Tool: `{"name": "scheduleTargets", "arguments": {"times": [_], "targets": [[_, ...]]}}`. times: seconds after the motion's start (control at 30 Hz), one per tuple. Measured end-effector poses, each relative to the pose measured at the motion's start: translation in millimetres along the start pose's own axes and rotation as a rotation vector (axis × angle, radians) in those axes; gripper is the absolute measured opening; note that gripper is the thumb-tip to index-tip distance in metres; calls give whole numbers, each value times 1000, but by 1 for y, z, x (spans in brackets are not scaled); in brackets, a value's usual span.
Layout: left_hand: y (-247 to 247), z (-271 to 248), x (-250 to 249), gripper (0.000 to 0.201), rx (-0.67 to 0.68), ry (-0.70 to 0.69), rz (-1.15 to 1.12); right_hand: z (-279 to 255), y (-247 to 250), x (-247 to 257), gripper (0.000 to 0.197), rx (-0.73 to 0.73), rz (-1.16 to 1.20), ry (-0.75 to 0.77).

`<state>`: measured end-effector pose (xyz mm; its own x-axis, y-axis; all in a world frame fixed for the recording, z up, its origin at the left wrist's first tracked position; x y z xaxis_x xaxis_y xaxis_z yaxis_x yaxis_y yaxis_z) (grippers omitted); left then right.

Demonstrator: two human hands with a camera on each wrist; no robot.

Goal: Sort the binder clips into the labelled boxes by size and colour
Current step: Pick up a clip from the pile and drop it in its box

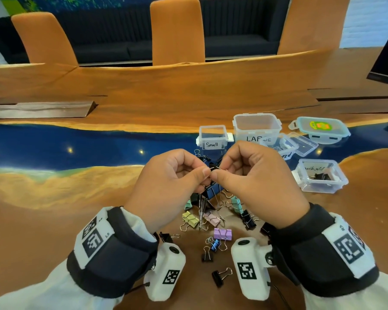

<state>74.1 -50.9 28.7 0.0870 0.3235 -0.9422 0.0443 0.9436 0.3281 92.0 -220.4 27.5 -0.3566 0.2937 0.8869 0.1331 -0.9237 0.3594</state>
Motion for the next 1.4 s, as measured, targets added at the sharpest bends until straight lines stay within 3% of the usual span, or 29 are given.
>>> {"name": "scheduleTargets", "arguments": {"times": [0.17, 0.3, 0.5, 0.7, 0.87, 0.93, 1.07, 1.2, 1.3, 1.4], "targets": [[2, 1, -1, 3, 48, 26, -134, 2, 7, -1, 17, 98, 358, -84], [4, -1, -6, 5, 131, 32, -160, -1, 5, 4, 23, 230, 172, -10], [5, -2, -1, 6, 124, 72, -165, 0, 4, 1, 4, 252, 132, -5], [9, -4, 1, 15, 136, 117, -243, 2, -1, -4, 9, 261, 23, -37], [22, -5, 2, 7, 110, 91, -188, 12, -8, 13, 7, 351, -85, -23], [30, -4, 5, 5, 67, 83, -190, 26, -3, 26, 9, 397, -167, 0], [48, 1, 16, 6, -7, 96, -212, 90, 17, 37, 15, 313, -525, 76], [61, 3, 23, 7, -43, 106, -224, 161, 17, 1, 25, 360, -920, -53], [70, 1, 29, 4, -59, 105, -221, 182, 6, -31, 56, 504, -1196, -147], [78, -3, 36, 4, -60, 101, -184, 187, -3, -53, 88, 613, -1288, -247]]}}
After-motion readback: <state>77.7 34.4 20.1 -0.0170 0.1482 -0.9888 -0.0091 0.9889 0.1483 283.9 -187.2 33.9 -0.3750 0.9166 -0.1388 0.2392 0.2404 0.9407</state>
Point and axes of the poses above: each hand's wrist, its own z-axis towards the middle knuckle, its own y-axis out of the back of the hand, x = y × z, the point moved 4 cm from there along z, towards the middle knuckle, and after that the axes turned 3 degrees about x, right-handed, at the moved point
